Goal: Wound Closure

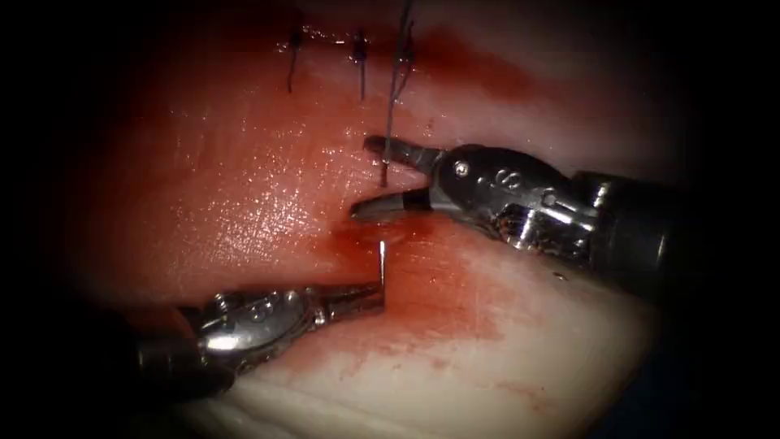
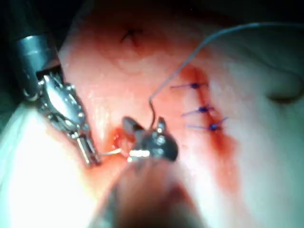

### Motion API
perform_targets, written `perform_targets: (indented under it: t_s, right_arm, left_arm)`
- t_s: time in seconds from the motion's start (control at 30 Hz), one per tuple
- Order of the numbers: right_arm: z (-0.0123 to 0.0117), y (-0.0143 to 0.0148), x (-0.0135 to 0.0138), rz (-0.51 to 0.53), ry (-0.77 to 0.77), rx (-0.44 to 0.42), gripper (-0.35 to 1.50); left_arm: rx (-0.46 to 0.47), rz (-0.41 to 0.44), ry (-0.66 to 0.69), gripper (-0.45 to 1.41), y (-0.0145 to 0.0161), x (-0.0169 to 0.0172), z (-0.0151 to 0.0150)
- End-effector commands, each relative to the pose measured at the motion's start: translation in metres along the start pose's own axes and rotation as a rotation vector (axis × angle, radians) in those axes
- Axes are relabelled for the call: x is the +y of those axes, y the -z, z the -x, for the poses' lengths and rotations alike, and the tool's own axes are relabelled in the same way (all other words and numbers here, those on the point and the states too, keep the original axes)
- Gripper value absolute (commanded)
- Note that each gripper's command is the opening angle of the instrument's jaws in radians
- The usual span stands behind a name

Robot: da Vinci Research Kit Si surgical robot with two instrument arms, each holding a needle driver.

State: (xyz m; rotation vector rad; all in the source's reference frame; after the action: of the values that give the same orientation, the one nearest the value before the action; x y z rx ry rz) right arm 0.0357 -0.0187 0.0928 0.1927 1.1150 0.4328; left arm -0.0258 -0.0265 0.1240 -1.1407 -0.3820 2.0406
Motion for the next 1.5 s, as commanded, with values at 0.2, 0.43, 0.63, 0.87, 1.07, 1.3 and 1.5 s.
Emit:
perform_targets:
  t_s: [0.2,0.43,0.63,0.87,1.07,1.3,1.5]
  right_arm:
    - [-0.0015,-0.0001,0.0007,0.037,0.043,0.026,0.63]
    - [-0.0013,0.0006,0.0004,0.026,0.064,0.013,-0.35]
    - [0.0005,0.0002,0.0,-0.008,0.046,-0.074,-0.35]
    - [0.0017,-0.0002,-0.0008,-0.076,-0.027,-0.109,-0.35]
    - [0.0016,0.0,-0.0012,-0.154,-0.047,-0.116,-0.35]
    - [0.0005,0.0009,0.0013,-0.008,-0.053,-0.037,0.64]
    - [0.0003,0.0037,0.0035,0.066,-0.049,-0.041,0.84]
  left_arm:
    - [0.0,0.0,0.001,0.11,-0.0009,0.0002,0.0004]
    - [0.0,0.0,0.002,0.11,-0.0009,0.0003,0.0004]
    - [0.0,0.001,0.008,0.11,-0.0008,0.0003,0.0003]
    - [0.0,0.001,0.008,0.11,-0.0008,0.0003,0.0003]
    - [0.0,0.001,0.009,0.11,-0.0008,0.0003,0.0003]
    - [-0.007,0.008,-0.093,0.11,0.0,0.0008,-0.0009]
    - [0.02,0.026,-0.357,0.19,0.0014,0.0016,-0.0034]
